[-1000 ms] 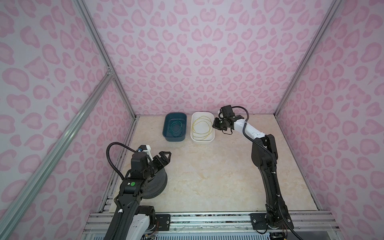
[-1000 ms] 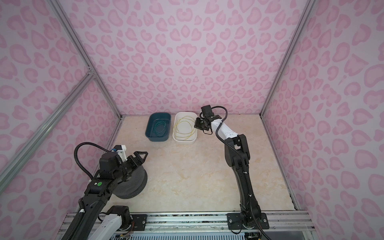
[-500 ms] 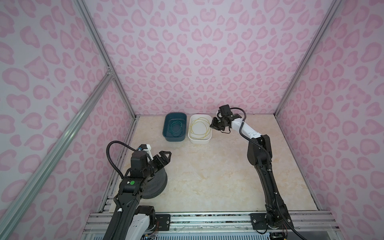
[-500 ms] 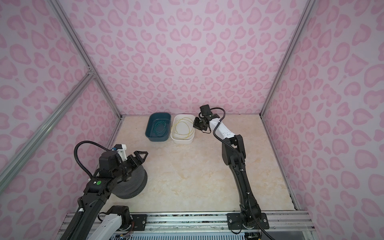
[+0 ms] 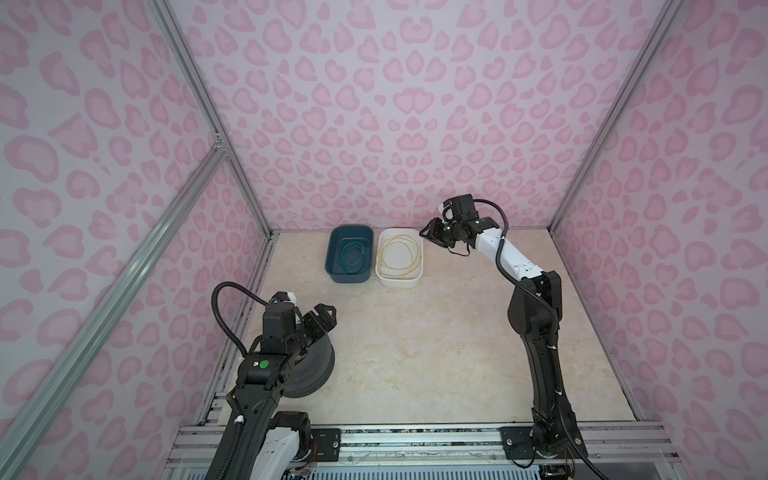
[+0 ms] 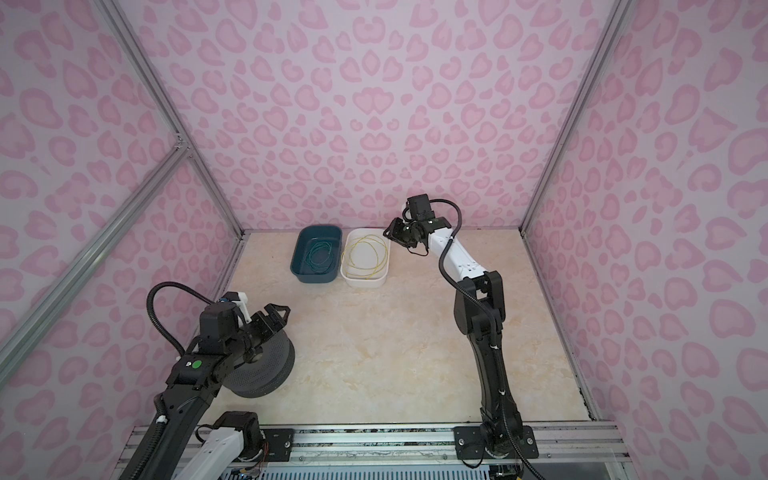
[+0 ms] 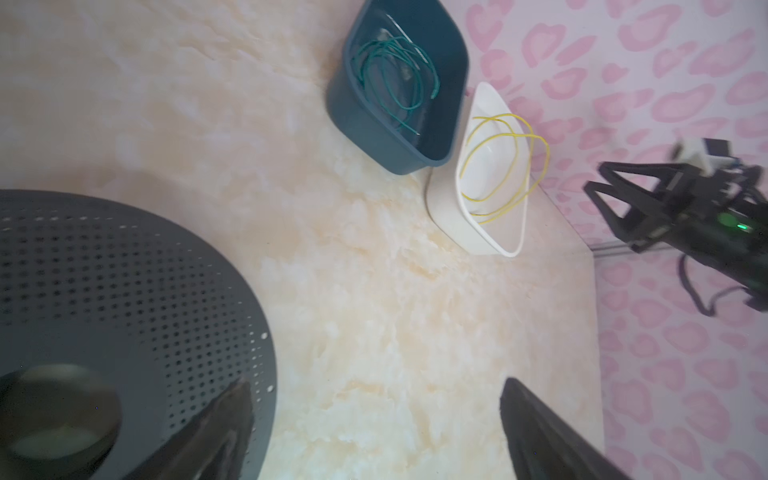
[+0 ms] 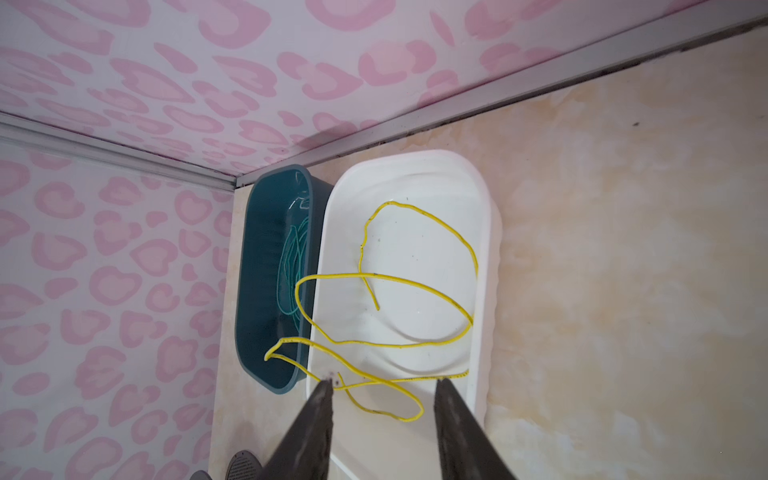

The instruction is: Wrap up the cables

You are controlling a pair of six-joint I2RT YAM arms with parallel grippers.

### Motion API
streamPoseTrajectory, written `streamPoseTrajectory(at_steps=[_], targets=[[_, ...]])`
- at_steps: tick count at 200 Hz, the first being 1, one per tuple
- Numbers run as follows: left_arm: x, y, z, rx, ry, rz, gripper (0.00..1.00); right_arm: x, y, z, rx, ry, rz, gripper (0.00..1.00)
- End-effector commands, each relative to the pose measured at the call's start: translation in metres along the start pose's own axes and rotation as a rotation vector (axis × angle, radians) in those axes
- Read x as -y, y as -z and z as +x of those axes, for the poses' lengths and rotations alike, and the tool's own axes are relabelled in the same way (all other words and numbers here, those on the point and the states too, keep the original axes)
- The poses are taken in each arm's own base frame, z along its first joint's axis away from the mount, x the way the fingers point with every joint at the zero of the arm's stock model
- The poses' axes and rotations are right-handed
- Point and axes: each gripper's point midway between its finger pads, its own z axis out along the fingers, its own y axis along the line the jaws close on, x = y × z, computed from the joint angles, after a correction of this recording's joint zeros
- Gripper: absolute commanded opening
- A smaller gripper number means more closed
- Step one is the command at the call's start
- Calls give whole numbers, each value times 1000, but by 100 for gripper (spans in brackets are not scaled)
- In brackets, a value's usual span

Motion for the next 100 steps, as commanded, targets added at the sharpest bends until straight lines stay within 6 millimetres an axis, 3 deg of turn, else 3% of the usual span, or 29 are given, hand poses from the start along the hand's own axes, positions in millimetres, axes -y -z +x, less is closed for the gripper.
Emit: streamPoseTrajectory(at_steps=[1, 20, 49, 63, 81, 100], targets=[[-31, 1, 1, 34, 33, -143, 95, 16, 11, 5, 9, 37, 46, 42], [-38, 0, 7, 9, 21, -171, 96, 17, 25, 29, 15, 66, 52, 43], [-53, -3, 15, -43, -13, -255, 97, 30, 36, 86, 7, 96, 91, 42], [-60, -5, 18, -68, -24, -295, 98, 43, 36, 119, -22, 112, 140, 41], [-69, -11, 24, -107, -31, -346, 98, 40, 30, 151, -68, 164, 149, 40], [-78, -18, 28, -131, -17, -390, 99, 35, 18, 171, -120, 196, 137, 39]])
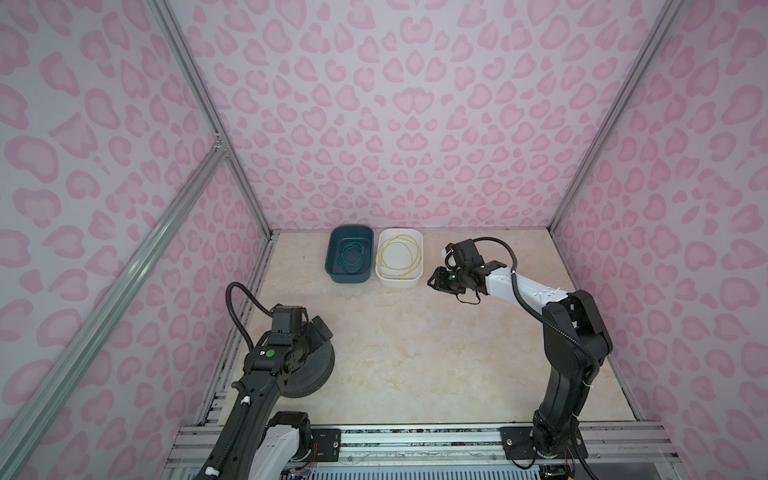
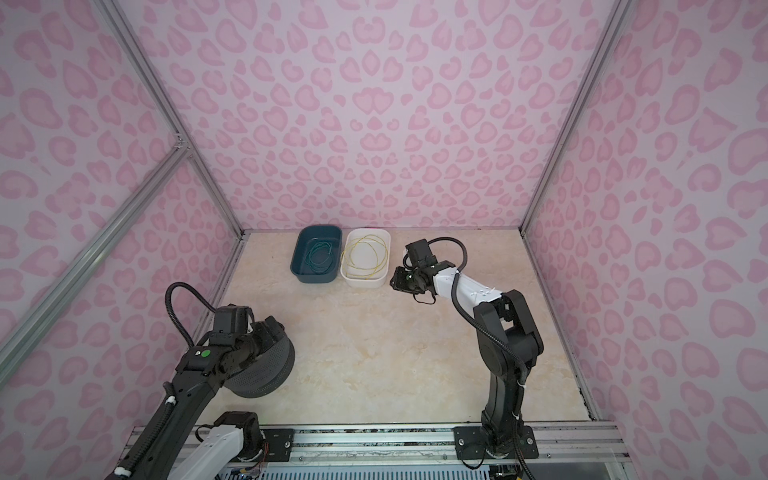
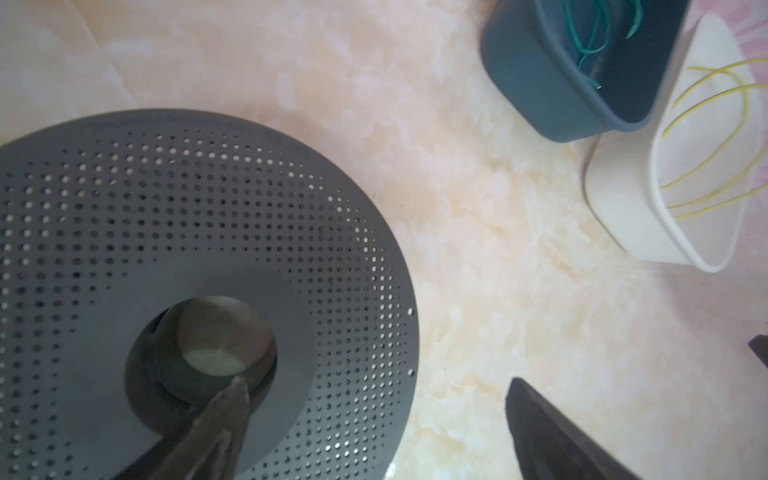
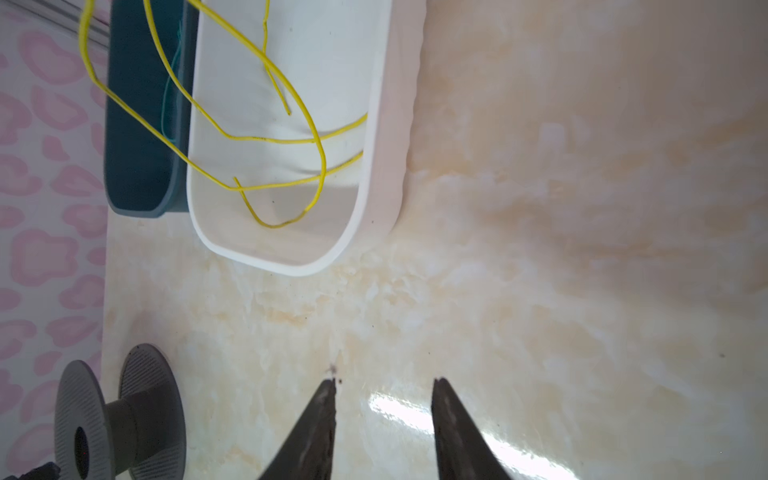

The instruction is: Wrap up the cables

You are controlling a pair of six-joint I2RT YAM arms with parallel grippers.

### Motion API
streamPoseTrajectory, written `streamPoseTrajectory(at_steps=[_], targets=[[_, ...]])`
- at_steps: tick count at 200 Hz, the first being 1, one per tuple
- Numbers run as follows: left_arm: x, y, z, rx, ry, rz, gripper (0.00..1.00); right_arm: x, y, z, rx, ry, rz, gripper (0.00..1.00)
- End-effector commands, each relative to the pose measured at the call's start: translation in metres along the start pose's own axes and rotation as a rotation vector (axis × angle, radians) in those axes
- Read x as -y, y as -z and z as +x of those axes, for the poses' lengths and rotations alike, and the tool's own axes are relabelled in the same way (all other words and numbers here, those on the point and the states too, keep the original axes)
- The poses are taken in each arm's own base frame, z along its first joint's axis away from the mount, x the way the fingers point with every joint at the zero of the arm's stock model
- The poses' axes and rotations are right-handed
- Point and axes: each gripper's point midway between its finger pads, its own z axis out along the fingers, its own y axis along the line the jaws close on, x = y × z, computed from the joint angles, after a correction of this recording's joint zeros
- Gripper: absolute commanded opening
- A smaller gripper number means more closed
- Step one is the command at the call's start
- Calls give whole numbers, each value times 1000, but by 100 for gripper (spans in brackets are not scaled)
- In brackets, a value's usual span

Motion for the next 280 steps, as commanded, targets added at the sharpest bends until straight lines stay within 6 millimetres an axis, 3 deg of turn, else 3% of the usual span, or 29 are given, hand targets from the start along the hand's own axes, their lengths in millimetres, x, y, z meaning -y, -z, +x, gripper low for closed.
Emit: streamPoseTrajectory(at_steps=[1, 25, 62, 68, 92, 119, 131, 144, 169, 211, 247, 280], targets=[[-13, -7, 3, -25, -3, -79, 99, -11, -13, 4, 23, 72, -13, 39], [-15, -18, 2, -28, 22, -105, 99, -18, -30, 6, 3, 67, -36, 38], [-5, -30, 0, -41, 18, -69, 99, -13, -52, -13, 1, 78, 5, 36], [-3, -33, 0, -46, 14, -57, 99, -18, -50, -26, 26, 82, 4, 36], [8, -41, 2, -71, -6, -8, 99, -13, -51, -39, 55, 85, 24, 36], [29, -45, 7, -114, -16, 96, 95, -19, -40, -37, 52, 117, 4, 40], [36, -45, 9, -125, -19, 133, 94, -22, -30, -33, 58, 120, -12, 40], [44, -44, 12, -134, -19, 163, 93, -11, -23, -14, 40, 111, -1, 42], [70, -43, 24, -164, -43, 234, 91, -3, 11, 3, 71, 118, 17, 43], [141, -34, 49, -184, -159, 334, 91, 26, 73, 19, 143, 110, 97, 46], [213, -33, 100, -247, -275, 428, 90, 71, 116, 27, 212, -5, 121, 47], [271, -29, 154, -314, -358, 500, 87, 106, 140, 39, 241, -85, 157, 50]])
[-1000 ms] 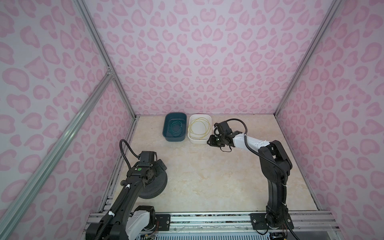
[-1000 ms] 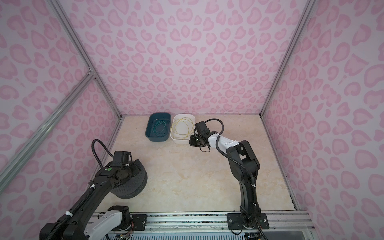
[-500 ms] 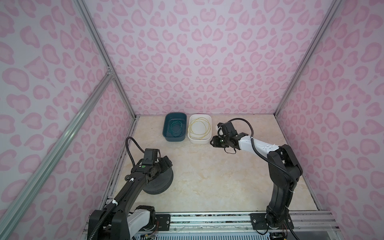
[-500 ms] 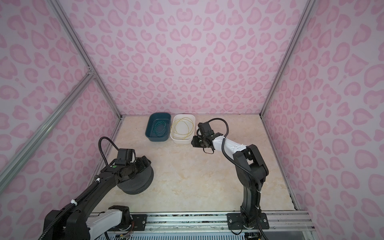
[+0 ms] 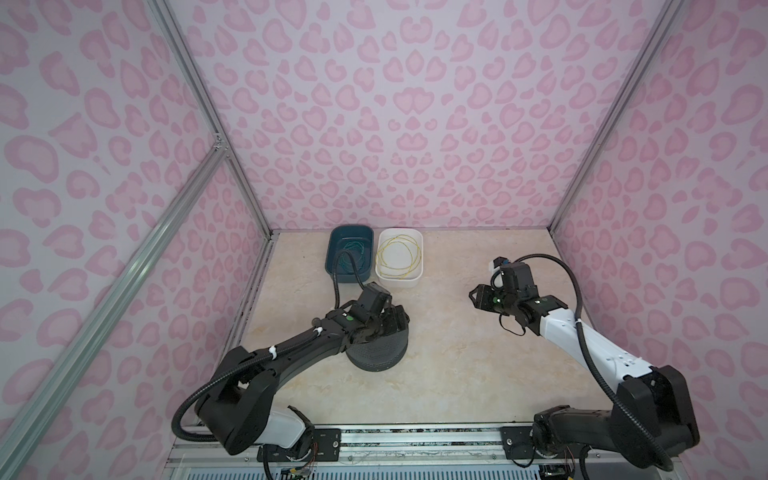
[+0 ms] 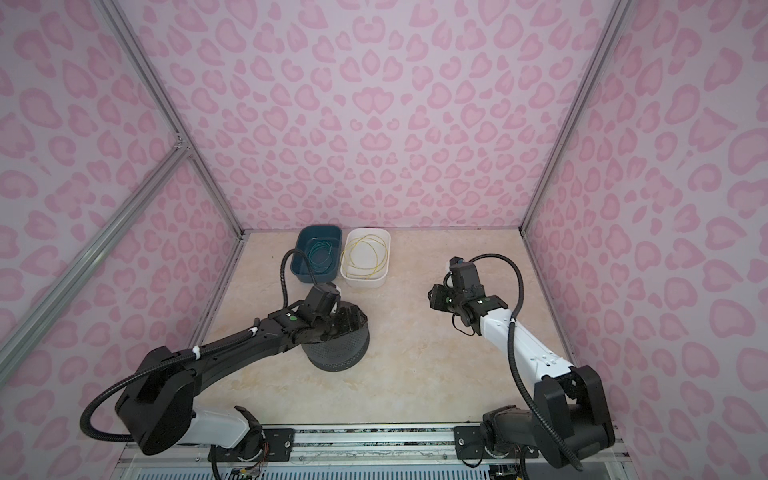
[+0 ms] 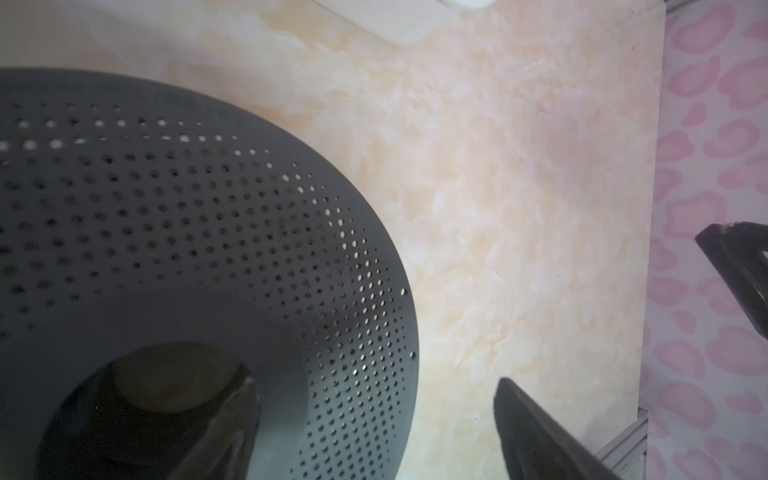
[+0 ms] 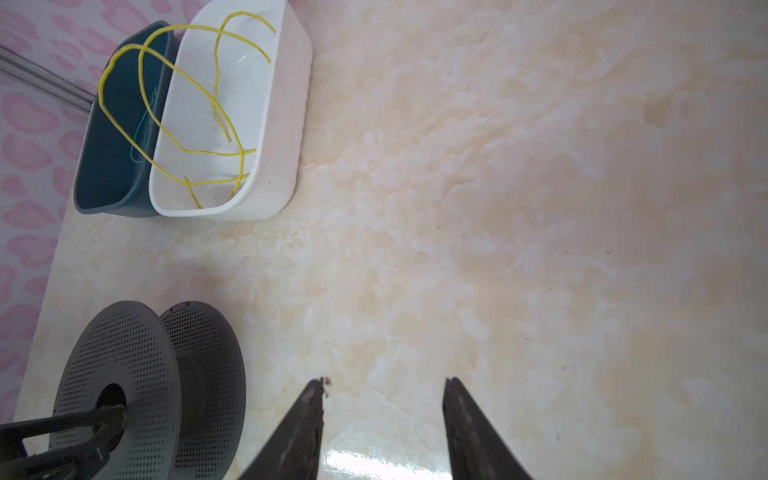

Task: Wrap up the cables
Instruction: 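Set the grey spool down on the table center with the left gripper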

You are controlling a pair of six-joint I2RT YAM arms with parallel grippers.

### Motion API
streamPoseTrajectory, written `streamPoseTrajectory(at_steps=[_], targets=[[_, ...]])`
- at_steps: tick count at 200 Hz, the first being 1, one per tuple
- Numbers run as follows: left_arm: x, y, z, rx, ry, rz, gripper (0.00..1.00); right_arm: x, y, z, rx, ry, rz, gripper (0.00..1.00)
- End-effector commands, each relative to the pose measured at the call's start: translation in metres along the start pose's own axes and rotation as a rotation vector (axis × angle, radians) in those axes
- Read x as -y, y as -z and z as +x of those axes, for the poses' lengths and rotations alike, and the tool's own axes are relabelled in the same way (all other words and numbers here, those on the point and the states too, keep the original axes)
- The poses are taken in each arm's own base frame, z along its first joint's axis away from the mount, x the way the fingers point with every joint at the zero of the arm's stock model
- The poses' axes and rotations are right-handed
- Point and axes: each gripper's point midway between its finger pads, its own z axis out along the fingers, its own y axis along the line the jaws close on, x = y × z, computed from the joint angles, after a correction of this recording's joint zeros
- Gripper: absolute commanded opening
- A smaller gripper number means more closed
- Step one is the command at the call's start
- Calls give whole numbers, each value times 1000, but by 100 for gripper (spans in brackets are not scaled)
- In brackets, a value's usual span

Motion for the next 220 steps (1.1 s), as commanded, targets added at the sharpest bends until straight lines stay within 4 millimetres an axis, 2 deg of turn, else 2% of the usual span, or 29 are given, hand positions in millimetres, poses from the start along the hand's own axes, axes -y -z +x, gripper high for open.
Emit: streamPoseTrajectory(at_steps=[1, 28, 53, 101, 144, 173, 220], targets=[[47, -19, 4, 14, -11, 84, 87, 20, 10, 6, -8, -49, 27, 50], [79, -33, 23, -15, -28, 142, 87, 31, 23, 6, -8, -59, 45, 51], [89, -33, 24, -20, -67, 149, 87, 29, 28, 4, -13, -51, 43, 52], [100, 1, 6, 42, -186, 140, 90, 16, 32, -4, -3, -63, 3, 52], [106, 38, -6, 102, -273, 159, 91, -8, 38, -6, 10, -9, -19, 52], [90, 73, -18, 194, -314, 119, 92, -31, 48, -9, 57, 57, -33, 51], [24, 134, -35, 402, -246, 7, 96, -69, 66, -20, 176, 149, -71, 48]])
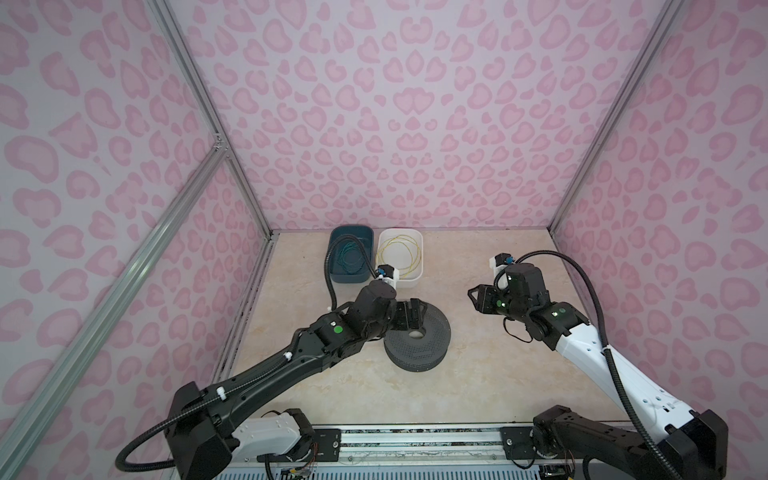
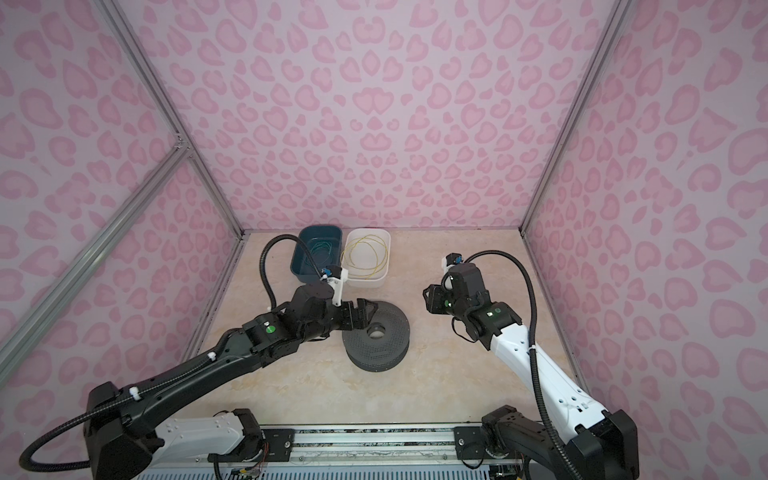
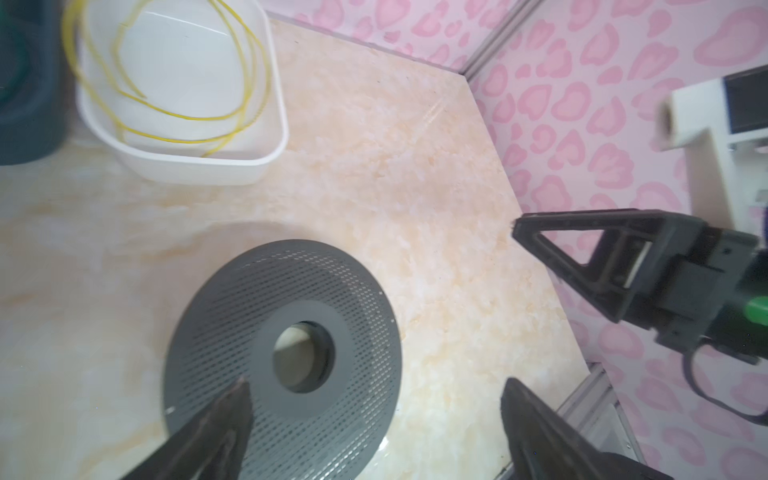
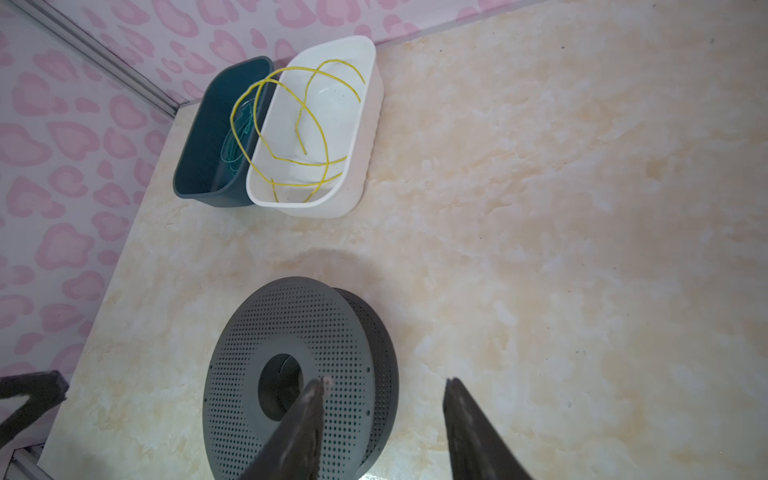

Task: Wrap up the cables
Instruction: 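Set the grey spool down on the table center with the left gripper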

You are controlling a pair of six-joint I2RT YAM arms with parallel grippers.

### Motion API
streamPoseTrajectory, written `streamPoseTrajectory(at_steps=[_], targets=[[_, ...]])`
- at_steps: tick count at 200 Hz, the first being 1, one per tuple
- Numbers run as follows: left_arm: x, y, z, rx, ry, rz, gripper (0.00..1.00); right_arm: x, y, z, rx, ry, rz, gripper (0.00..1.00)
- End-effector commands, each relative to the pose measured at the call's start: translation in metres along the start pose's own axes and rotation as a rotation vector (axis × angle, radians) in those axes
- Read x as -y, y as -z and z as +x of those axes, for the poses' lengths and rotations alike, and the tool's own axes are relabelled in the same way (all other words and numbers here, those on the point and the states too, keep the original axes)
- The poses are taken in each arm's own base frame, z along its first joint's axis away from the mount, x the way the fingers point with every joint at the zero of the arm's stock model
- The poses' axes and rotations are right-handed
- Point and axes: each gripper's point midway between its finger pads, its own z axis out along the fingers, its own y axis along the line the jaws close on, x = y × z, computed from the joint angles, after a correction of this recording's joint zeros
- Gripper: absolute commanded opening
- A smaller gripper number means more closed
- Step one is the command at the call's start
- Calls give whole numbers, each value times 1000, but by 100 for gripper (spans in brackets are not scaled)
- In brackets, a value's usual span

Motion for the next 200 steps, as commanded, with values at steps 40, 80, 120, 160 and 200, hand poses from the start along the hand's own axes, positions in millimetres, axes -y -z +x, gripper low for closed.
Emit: streamPoseTrajectory(at_steps=[40, 80, 120, 160, 200], targets=[[-88, 73, -2, 250, 50, -230, 98, -19, -6, -24, 204, 29, -6, 55], [-121, 103, 7, 384, 104, -263, 95, -11, -31, -26, 197, -149, -120, 51], [-143, 123, 13, 487, 215, -275, 90, -35, -59, -21, 92, -115, -179, 38], [-142, 121, 16, 459, 140, -279, 99, -67, -84, -20, 24, -3, -150, 35], [-136, 101, 27, 358, 68, -285, 99, -74, -113, -41, 47, 37, -103, 35]])
